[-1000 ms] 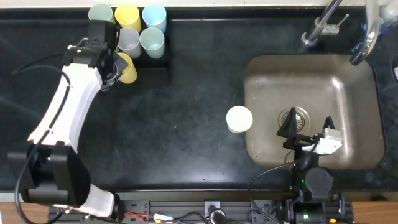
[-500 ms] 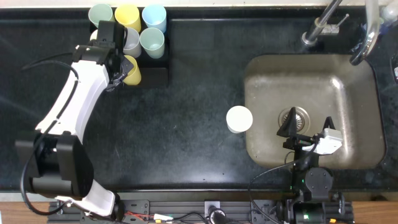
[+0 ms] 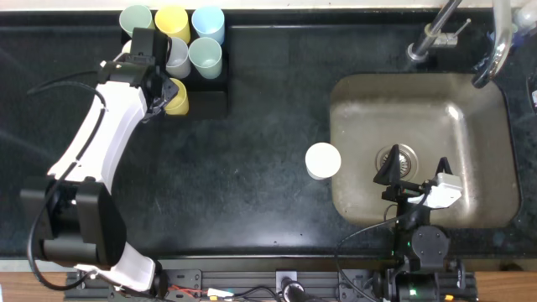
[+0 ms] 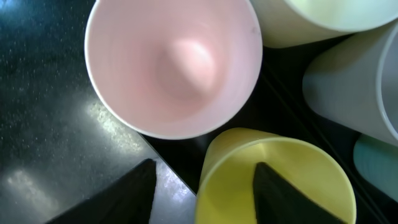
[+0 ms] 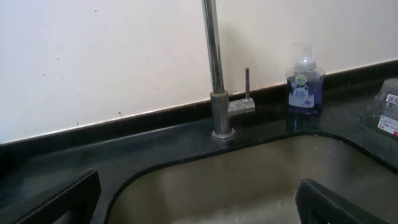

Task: Store Cups

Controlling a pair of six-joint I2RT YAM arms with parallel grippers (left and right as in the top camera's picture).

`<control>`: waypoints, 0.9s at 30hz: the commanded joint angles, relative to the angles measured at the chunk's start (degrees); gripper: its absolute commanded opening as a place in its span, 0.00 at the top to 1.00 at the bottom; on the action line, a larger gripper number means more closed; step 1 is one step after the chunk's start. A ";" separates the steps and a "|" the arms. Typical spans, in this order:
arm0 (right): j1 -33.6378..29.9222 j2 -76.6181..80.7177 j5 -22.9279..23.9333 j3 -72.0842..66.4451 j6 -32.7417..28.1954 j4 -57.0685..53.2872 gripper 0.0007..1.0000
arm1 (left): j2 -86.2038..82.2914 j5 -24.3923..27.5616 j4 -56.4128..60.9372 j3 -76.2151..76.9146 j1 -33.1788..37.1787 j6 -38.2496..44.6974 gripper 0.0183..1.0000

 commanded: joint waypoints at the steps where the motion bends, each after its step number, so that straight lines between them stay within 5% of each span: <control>1: -0.39 -0.63 -0.15 -0.79 -0.37 0.37 0.00 | -0.17 -1.27 -0.83 1.95 -0.55 -0.11 0.30; 8: -0.39 -0.63 -0.13 -0.79 -0.37 0.37 0.00 | -9.33 -0.35 -9.25 6.78 -0.55 0.13 0.00; 15: -0.39 -0.63 -0.15 -0.79 -0.37 0.37 0.00 | -23.74 7.28 -13.22 8.09 -0.55 4.92 0.00; 23: -0.39 -0.63 -0.15 -0.79 -0.37 0.37 0.00 | -51.60 8.50 -10.19 -4.09 0.13 26.40 0.00; 27: -0.39 -0.63 -0.15 -0.79 -0.37 0.37 0.00 | -69.37 8.17 9.75 -24.15 0.17 32.50 0.00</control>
